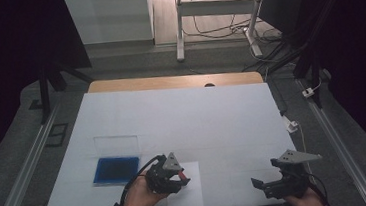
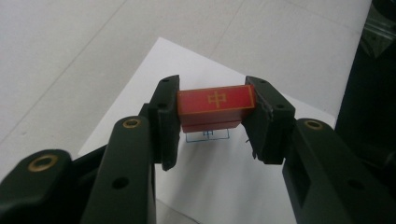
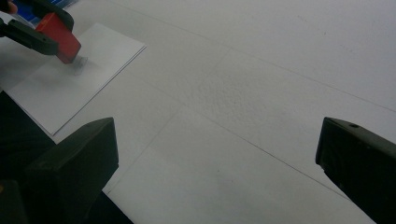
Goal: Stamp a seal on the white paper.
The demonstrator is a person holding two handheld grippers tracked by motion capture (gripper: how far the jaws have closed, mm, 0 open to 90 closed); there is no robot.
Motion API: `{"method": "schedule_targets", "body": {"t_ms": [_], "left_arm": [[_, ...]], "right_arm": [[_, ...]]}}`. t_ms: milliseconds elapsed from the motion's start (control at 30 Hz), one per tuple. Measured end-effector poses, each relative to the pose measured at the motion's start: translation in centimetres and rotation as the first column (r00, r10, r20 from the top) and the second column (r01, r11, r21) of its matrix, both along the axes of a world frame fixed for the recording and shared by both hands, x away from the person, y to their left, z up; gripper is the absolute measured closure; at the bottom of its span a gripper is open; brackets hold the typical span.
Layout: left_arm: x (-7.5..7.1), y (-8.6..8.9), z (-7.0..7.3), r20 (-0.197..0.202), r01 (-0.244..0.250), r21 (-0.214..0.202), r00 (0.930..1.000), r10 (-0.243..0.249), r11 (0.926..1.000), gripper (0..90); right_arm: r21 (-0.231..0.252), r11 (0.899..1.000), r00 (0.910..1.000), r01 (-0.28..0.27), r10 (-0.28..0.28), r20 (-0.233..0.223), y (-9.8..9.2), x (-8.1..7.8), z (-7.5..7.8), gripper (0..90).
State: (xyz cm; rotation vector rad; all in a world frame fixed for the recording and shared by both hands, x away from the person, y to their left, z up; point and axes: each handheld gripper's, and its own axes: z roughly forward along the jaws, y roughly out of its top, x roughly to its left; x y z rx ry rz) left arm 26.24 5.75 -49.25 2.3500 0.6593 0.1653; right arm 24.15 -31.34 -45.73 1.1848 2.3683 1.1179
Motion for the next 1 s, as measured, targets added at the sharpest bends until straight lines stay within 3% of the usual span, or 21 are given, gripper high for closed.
{"method": "schedule_targets", "body": {"t_ms": [267,1000], "left_arm": [[0.2,0.8,0.5,-0.01,-0.021,-0.024,0.9997,0.021,0.9995,57.9],[0.1,3.7,1.6,-0.003,-0.085,-0.04,0.9964,0.085,0.9956,57.8]], "right_arm": [[0.0,1.0,1.0,0.0,0.0,0.001,0.0,0.0,0.0,0.0],[0.0,1.0,1.0,0.0,0.0,0.007,0.0,-0.1,0.0,0.0]]}}
